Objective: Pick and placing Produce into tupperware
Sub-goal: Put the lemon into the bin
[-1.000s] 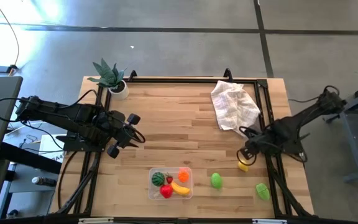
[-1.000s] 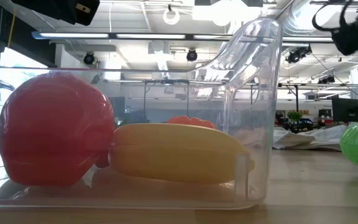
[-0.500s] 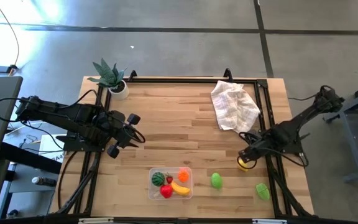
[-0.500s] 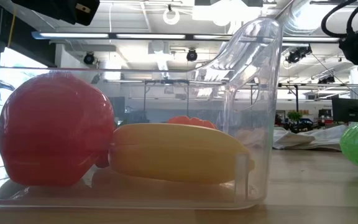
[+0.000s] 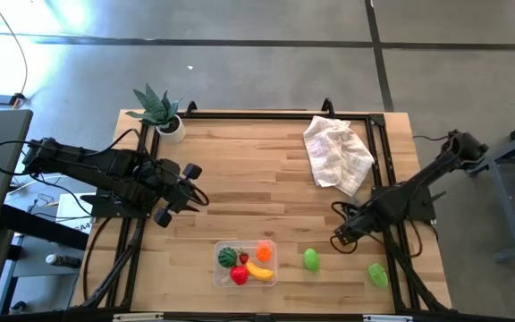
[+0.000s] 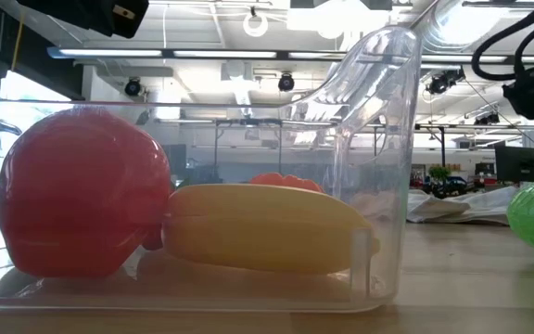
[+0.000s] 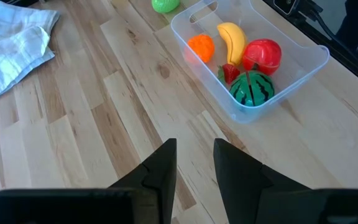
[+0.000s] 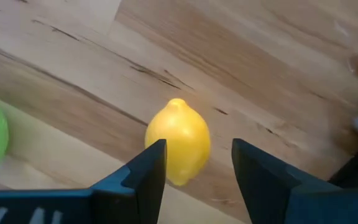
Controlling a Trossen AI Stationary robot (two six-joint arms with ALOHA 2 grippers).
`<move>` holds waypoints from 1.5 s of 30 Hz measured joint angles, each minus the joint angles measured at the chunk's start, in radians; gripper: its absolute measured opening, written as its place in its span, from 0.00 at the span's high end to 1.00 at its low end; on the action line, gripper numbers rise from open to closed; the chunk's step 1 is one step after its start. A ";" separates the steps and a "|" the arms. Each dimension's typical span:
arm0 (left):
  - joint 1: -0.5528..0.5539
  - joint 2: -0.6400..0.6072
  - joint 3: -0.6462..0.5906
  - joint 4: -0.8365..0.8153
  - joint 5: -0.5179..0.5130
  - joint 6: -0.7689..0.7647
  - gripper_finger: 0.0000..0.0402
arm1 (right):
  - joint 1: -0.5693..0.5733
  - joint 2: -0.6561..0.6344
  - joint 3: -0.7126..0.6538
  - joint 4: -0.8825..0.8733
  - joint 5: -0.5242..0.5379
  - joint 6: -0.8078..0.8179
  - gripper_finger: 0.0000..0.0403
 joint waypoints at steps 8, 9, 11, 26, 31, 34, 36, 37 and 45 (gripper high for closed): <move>0.000 0.000 0.000 0.000 0.000 0.000 0.76 | 0.000 0.069 0.000 0.086 -0.005 0.000 0.57; 0.000 0.000 0.000 0.000 0.000 0.000 0.76 | 0.000 0.076 0.000 0.092 -0.005 0.000 0.57; 0.000 0.000 0.000 0.000 0.000 0.000 0.76 | 0.005 0.090 0.000 0.096 -0.005 0.005 0.57; 0.000 0.000 0.000 0.000 0.000 0.000 0.76 | 0.108 0.137 0.000 0.126 0.032 0.147 0.45; 0.000 0.000 0.000 0.000 0.000 0.000 0.76 | 0.111 0.137 0.000 0.150 -0.002 0.186 0.36; 0.000 0.000 0.000 0.000 0.000 0.000 0.76 | 0.122 0.137 0.000 0.168 -0.025 0.220 0.34; 0.000 0.000 0.000 0.000 0.000 0.000 0.76 | 0.136 0.137 0.000 0.169 -0.024 0.246 0.34; 0.000 0.000 0.000 0.000 0.000 0.000 0.76 | 0.144 0.137 0.000 0.170 -0.023 0.257 0.34; 0.000 0.000 0.000 0.000 0.000 0.000 0.76 | 0.207 0.137 0.000 0.177 -0.011 0.341 0.33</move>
